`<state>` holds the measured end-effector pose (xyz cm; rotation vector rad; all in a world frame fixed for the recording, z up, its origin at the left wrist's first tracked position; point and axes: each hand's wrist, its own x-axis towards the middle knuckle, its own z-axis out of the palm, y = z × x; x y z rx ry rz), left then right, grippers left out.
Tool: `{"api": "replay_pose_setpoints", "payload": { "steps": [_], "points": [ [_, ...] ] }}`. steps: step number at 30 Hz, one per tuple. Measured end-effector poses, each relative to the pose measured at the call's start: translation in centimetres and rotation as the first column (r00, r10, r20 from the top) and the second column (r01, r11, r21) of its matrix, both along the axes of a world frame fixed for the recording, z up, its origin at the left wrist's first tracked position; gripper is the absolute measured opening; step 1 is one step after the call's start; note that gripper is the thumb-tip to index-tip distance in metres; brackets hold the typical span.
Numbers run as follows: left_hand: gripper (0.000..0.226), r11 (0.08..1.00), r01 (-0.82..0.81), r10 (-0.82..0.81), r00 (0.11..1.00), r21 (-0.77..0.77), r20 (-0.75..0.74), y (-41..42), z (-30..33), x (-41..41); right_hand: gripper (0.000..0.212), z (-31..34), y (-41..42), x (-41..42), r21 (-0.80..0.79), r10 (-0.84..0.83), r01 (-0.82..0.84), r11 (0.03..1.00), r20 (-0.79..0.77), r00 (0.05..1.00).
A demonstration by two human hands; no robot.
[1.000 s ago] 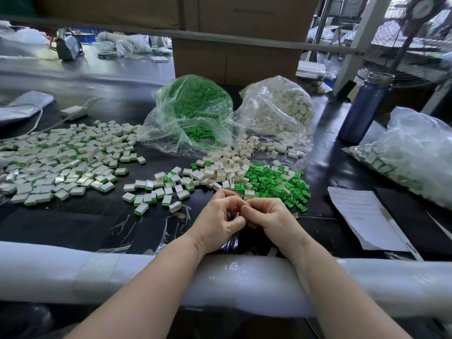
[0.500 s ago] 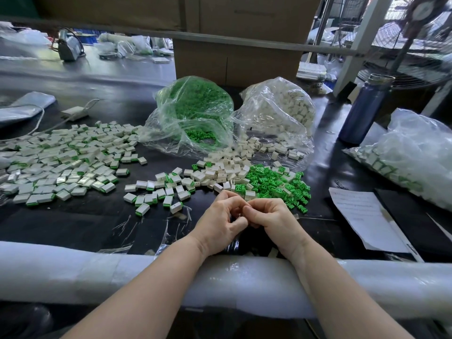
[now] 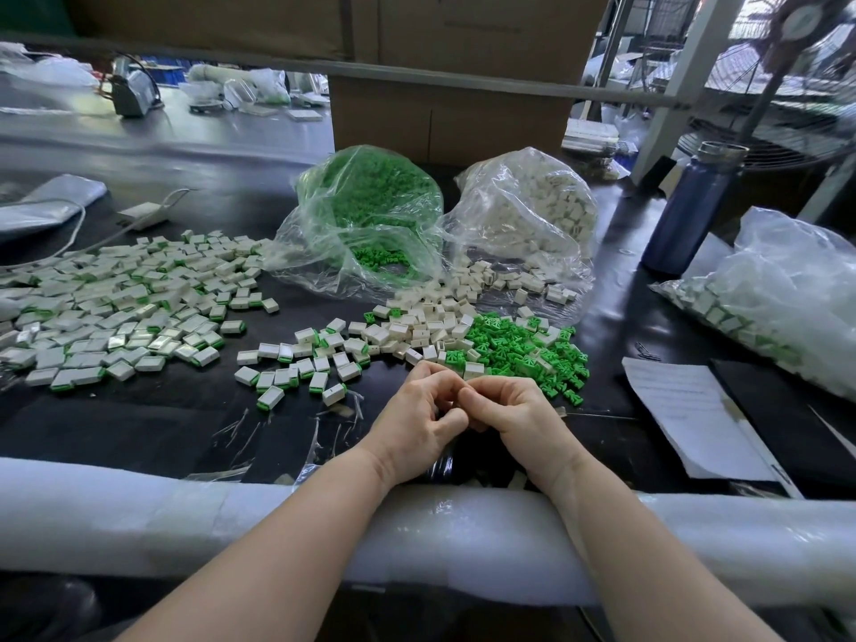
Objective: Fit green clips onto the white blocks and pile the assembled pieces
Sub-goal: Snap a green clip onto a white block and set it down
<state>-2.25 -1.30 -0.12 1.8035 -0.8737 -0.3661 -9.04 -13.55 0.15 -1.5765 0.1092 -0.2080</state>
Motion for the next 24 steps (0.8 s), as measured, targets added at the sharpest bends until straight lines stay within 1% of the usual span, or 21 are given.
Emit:
{"api": "replay_pose_setpoints", "payload": {
  "steps": [6, 12, 21, 24],
  "points": [
    [0.023, 1.0, 0.005, -0.005, 1.0, 0.001, 0.002, -0.08, -0.42, 0.16, 0.024, 0.08, -0.03, -0.05, 0.002, -0.012, 0.012, 1.0, 0.005, 1.0],
    [0.03, 1.0, 0.012, -0.012, 1.0, -0.003, -0.002, -0.13, -0.69, 0.27, 0.023, 0.28, 0.09, -0.12, -0.01, -0.019, 0.019, 1.0, 0.005, 1.0],
    [0.029, 1.0, 0.026, -0.027, 1.0, 0.016, 0.017, -0.04, -0.6, 0.26, 0.021, 0.14, 0.09, -0.01, -0.055, -0.063, 0.062, 0.997, -0.007, 0.998],
    [0.029, 1.0, 0.017, -0.018, 1.0, 0.021, 0.018, -0.06, -0.48, 0.23, 0.021, 0.1, 0.09, 0.01, -0.04, -0.058, 0.057, 0.998, -0.009, 0.998]
  ]
}}
